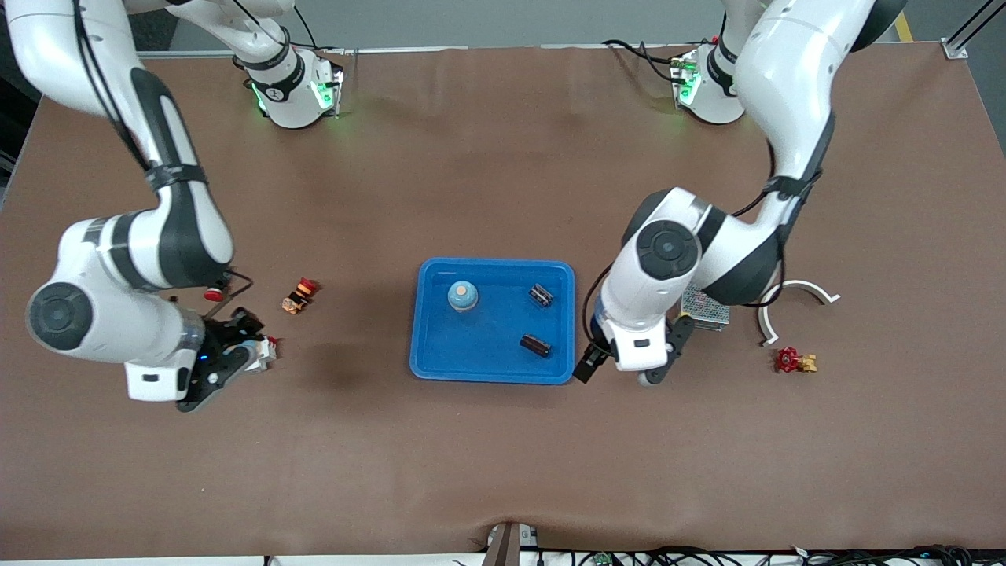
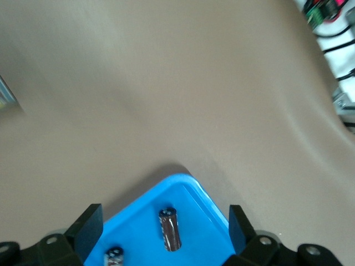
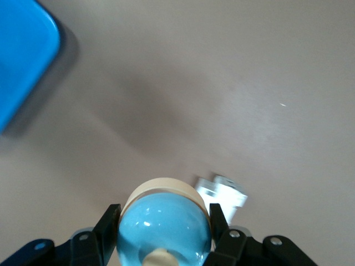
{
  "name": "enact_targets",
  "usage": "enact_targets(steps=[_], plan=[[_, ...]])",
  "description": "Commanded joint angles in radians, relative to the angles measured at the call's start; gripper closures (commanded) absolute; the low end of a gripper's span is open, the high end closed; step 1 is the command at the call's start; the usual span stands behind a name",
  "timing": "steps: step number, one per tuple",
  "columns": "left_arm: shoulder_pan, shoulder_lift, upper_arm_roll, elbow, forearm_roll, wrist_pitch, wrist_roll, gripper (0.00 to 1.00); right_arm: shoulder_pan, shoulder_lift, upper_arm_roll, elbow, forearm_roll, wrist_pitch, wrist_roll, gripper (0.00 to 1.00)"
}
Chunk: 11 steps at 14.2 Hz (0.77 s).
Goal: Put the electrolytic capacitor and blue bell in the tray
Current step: 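Carry the bell over the tray with the right gripper while the left gripper retracts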
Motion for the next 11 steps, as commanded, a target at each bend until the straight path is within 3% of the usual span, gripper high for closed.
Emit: enact_targets(steps=[1,7,11], plan=[[0.028,-0.076,0.004,-0.028,0.01,-0.06,0.097,0.0,0.061,-0.019,-0.006,-0.001,0.013,-0.021,0.207,0.65],[0.149,-0.179,0.003,-0.034,0.01,-0.198,0.387,0.0,0.225,-0.017,-0.006,0.0,0.065,-0.007,0.678,0.64],[0.242,-0.232,-0.003,-0.034,0.003,-0.286,0.644,0.0,0.291,-0.001,-0.007,0.003,0.072,0.074,0.83,0.64]])
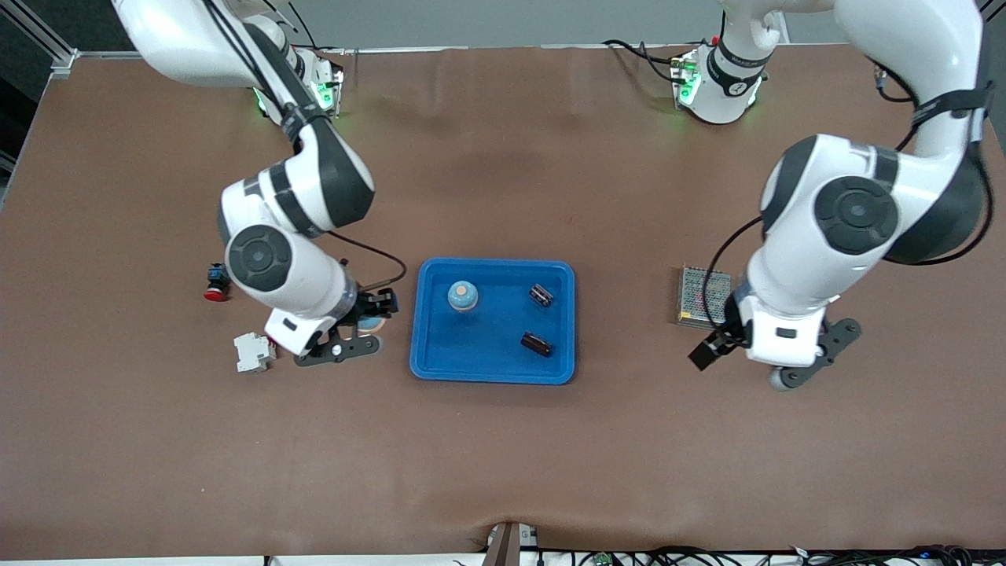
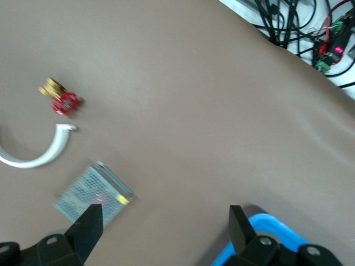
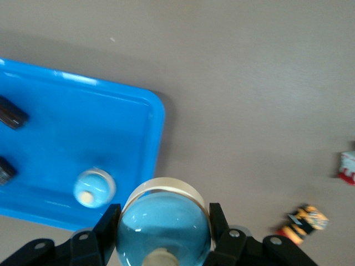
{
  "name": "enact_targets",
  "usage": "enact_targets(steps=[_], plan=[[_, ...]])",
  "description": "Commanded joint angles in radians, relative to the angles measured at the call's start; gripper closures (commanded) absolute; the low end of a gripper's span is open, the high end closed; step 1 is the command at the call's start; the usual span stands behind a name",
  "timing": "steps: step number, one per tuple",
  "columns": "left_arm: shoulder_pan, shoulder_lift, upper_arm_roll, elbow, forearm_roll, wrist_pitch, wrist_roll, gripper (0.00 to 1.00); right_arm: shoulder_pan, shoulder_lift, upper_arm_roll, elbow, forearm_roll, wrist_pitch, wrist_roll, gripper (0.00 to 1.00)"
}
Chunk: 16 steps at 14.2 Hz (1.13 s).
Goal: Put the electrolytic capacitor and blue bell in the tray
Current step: 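Carry the bell over the tray with the right gripper while the left gripper retracts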
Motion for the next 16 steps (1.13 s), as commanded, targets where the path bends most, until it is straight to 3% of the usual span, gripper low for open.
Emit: enact_targets(steps=[1,9,16], plan=[[0.06,-0.059,-0.007,-0.032,0.0,-0.049,0.187,0.0,0.021,0.012,-0.01,0.004,0.02,0.035,0.077,0.64],[0.188,-0.168,-0.01,-0.032,-0.003,-0.16,0.467,0.0,0.104,0.126,-0.011,0.004,0.015,0.222,0.211,0.65],[0.206,-0.257,-0.01,-0.032,-0.045,-0.292,0.629,0.0,0.121,0.198,-0.013,0.004,0.005,0.32,0.21,0.65]])
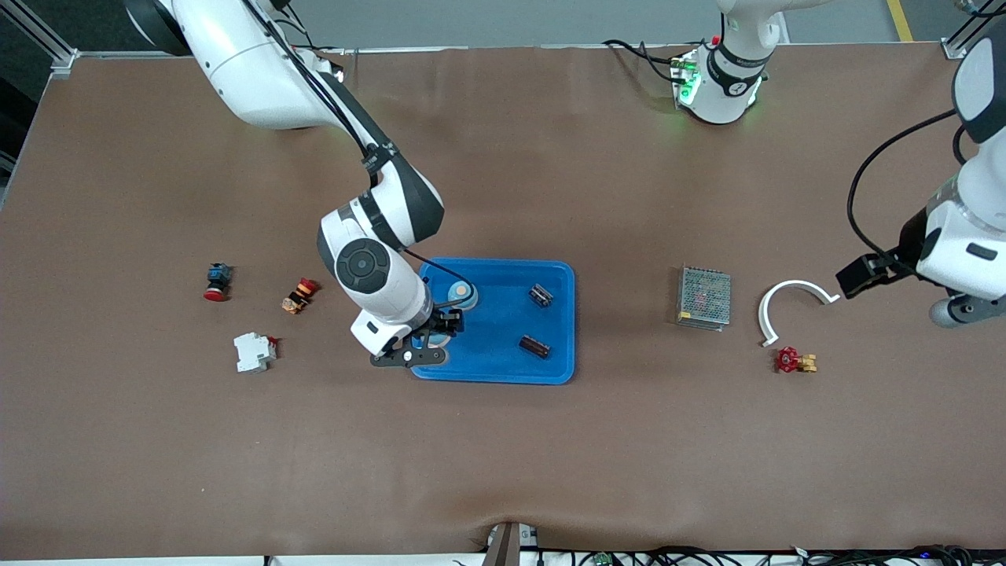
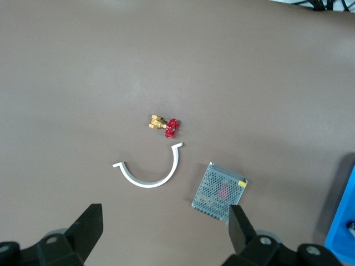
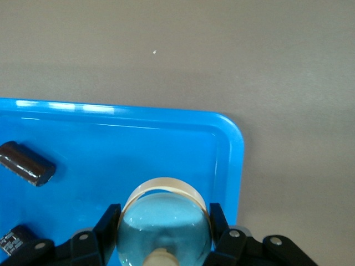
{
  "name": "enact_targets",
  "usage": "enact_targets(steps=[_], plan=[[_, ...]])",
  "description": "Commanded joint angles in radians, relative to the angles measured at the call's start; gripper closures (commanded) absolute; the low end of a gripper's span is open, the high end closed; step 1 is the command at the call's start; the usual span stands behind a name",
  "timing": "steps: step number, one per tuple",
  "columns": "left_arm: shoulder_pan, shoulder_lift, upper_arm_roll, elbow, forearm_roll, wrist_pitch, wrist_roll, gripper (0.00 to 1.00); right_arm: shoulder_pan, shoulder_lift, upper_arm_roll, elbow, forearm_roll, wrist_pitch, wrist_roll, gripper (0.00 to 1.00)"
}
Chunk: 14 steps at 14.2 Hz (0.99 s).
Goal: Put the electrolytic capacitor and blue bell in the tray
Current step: 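Carry the bell over the tray with the right gripper while the left gripper retracts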
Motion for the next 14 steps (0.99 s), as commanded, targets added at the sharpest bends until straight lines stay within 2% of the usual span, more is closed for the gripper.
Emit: enact_targets(steps=[1,3,5,6,8,9,12,14], plan=[[0.017,-0.053,-0.006,-0.031,-0.06,-0.04,0.061,0.0,0.017,0.027,-0.009,0.008,0.001,0.034,0.01,0.65],[0.014,-0.072,-0.007,-0.031,-0.065,-0.046,0.072,0.0,0.041,0.039,-0.012,0.008,-0.002,0.037,0.012,0.65],[-0.001,-0.128,0.017,-0.072,-0.088,-0.045,0.122,0.0,0.046,0.053,-0.012,0.008,-0.002,0.064,0.012,0.65],[-0.029,-0.16,0.057,-0.098,-0.111,-0.043,0.145,0.0,0.047,0.054,-0.012,0.007,0.0,0.072,0.012,0.65],[-0.14,-0.228,0.202,-0.161,-0.146,-0.043,0.19,0.0,0.047,0.064,-0.013,0.007,-0.002,0.074,0.012,0.65],[-0.174,-0.254,0.251,-0.189,-0.149,-0.043,0.22,0.0,0.047,0.067,-0.013,0.005,-0.002,0.081,0.012,0.65],[-0.215,-0.3,0.302,-0.232,-0.151,-0.049,0.254,0.0,0.051,0.08,-0.013,0.004,-0.002,0.092,0.012,0.65],[-0.216,-0.306,0.307,-0.231,-0.149,-0.068,0.254,0.0,0.049,0.09,-0.013,0.002,-0.002,0.095,0.012,0.64]])
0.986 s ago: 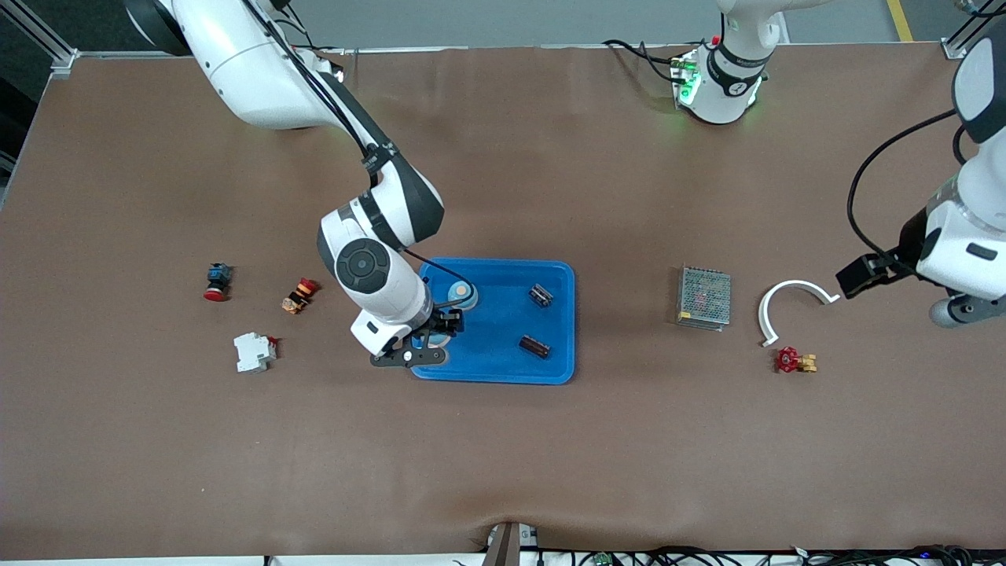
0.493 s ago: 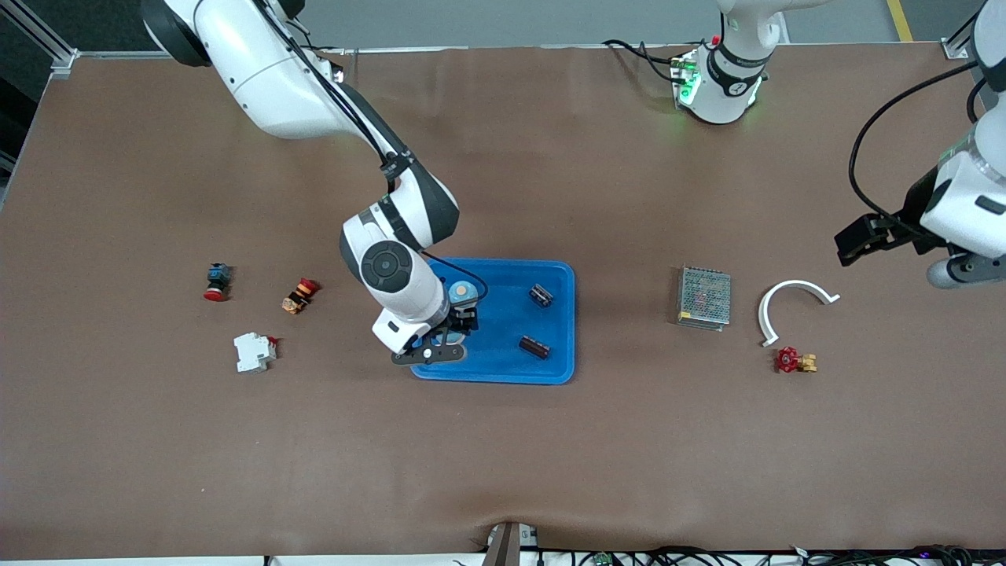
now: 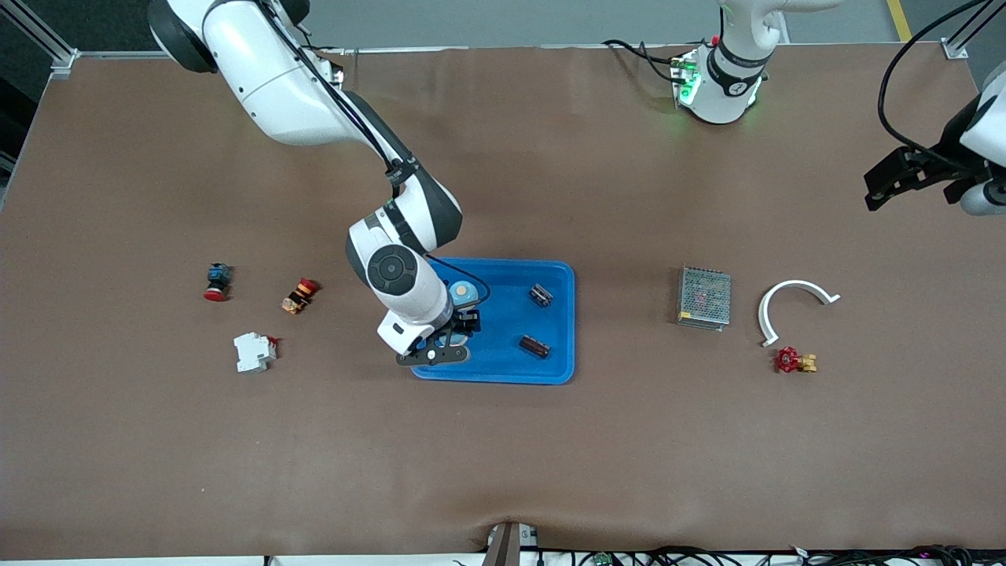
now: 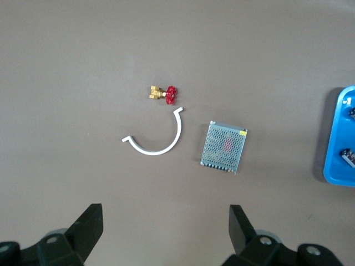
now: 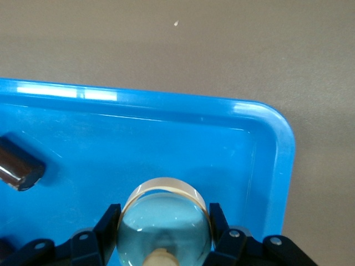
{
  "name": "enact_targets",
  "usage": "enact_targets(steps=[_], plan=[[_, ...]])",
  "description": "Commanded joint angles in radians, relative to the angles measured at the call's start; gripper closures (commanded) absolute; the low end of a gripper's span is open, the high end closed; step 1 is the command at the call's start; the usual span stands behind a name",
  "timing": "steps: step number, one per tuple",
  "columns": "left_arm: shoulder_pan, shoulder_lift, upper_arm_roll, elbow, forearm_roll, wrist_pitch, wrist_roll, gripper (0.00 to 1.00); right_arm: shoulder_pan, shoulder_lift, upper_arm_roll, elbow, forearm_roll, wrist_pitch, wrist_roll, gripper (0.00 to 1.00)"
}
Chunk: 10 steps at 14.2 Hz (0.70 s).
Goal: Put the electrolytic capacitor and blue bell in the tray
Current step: 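Carry the bell over the tray with the right gripper while the left gripper retracts, then lower the bell into the tray and open the right gripper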
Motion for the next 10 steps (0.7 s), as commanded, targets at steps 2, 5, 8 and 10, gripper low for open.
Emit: enact_targets(steps=[2,5,8,10], plan=[[-0.012,-0.034,0.009,-0.024,-0.014,-0.038,0.023,0.0,0.01,0.018,-0.009,0.001,0.0,0.024,0.012,0.64],[-0.015,-0.03,0.008,0.001,-0.016,-0.044,0.047,0.0,0.013,0.036,-0.009,-0.001,0.0,0.035,0.012,0.64],[-0.02,-0.03,-0.002,-0.001,-0.017,-0.047,0.049,0.0,0.019,0.047,-0.009,-0.001,0.002,0.046,0.012,0.63],[-0.02,-0.027,-0.008,-0.004,-0.014,-0.049,0.047,0.0,0.019,0.053,-0.009,-0.001,0.002,0.046,0.012,0.6]])
